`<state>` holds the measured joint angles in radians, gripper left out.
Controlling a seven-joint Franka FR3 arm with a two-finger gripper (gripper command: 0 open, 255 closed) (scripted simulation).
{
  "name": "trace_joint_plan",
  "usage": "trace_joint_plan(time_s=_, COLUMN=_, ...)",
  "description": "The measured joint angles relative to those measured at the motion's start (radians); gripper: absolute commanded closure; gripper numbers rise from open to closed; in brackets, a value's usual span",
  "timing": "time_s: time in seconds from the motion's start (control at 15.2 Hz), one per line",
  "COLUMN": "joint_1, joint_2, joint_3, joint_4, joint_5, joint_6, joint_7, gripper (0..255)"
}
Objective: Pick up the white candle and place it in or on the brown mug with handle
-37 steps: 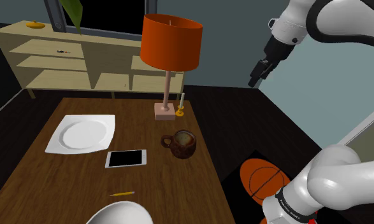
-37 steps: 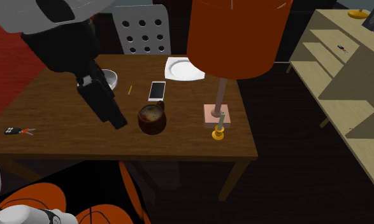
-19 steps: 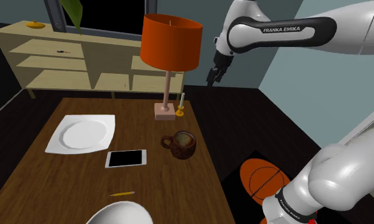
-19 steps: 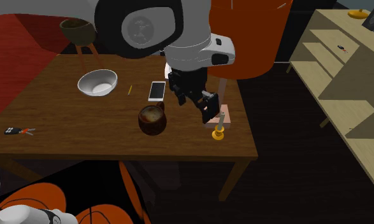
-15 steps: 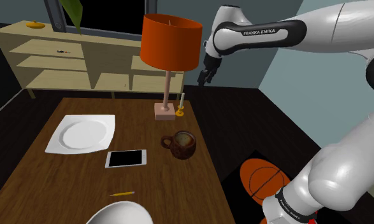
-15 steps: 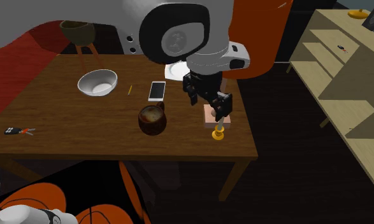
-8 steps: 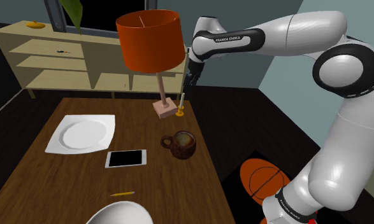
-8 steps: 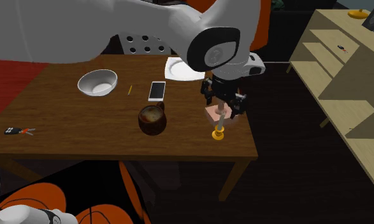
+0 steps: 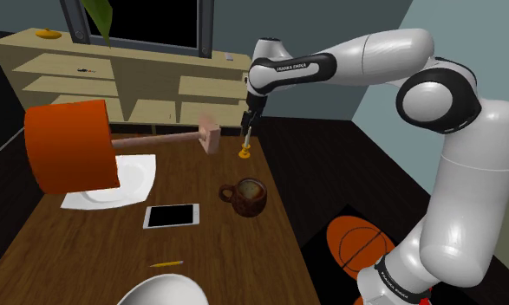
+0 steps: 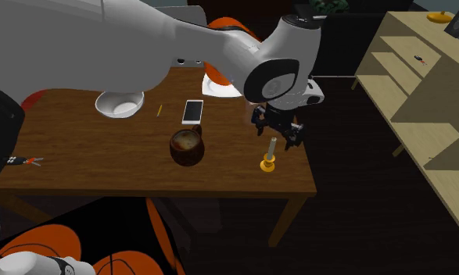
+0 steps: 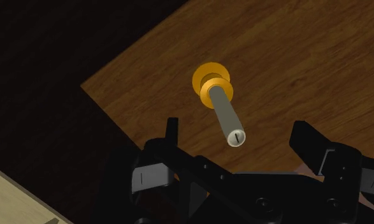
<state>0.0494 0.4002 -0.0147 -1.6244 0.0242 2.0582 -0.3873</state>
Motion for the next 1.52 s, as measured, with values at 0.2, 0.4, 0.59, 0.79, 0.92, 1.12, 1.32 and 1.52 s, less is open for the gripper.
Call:
trace_joint_plan(time_s=0.2, joint_1=0.000, joint_2=0.011, joint_3=0.000, joint_4=-0.013, joint_5=0.000, joint_6=0.024, joint_7=-0.001, gripper=0)
trace_joint_plan(time_s=0.4, joint_1=0.000, joint_2=0.012, joint_3=0.000, joint_4=-0.016, joint_5=0.001, joint_6=0.029, joint_7=-0.001, gripper=0)
trace_joint_plan(time_s=0.59, joint_1=0.000, joint_2=0.012, joint_3=0.000, joint_4=-0.016, joint_5=0.000, joint_6=0.029, joint_7=-0.001, gripper=255)
trace_joint_plan(time_s=0.79, joint_1=0.000, joint_2=0.012, joint_3=0.000, joint_4=-0.016, joint_5=0.000, joint_6=0.029, joint_7=-0.001, gripper=255)
trace_joint_plan(time_s=0.92, joint_1=0.000, joint_2=0.012, joint_3=0.000, joint_4=-0.016, joint_5=0.000, joint_6=0.029, joint_7=-0.001, gripper=255)
trace_joint_plan(time_s=1.12, joint_1=0.000, joint_2=0.012, joint_3=0.000, joint_4=-0.016, joint_5=0.000, joint_6=0.029, joint_7=-0.001, gripper=255)
trace_joint_plan(time_s=1.32, joint_1=0.000, joint_2=0.011, joint_3=0.000, joint_4=-0.011, joint_5=0.001, joint_6=0.023, joint_7=-0.001, gripper=255)
trace_joint_plan(time_s=1.52, joint_1=0.000, joint_2=0.003, joint_3=0.000, joint_4=0.007, joint_5=0.000, joint_6=-0.003, joint_7=-0.001, gripper=255)
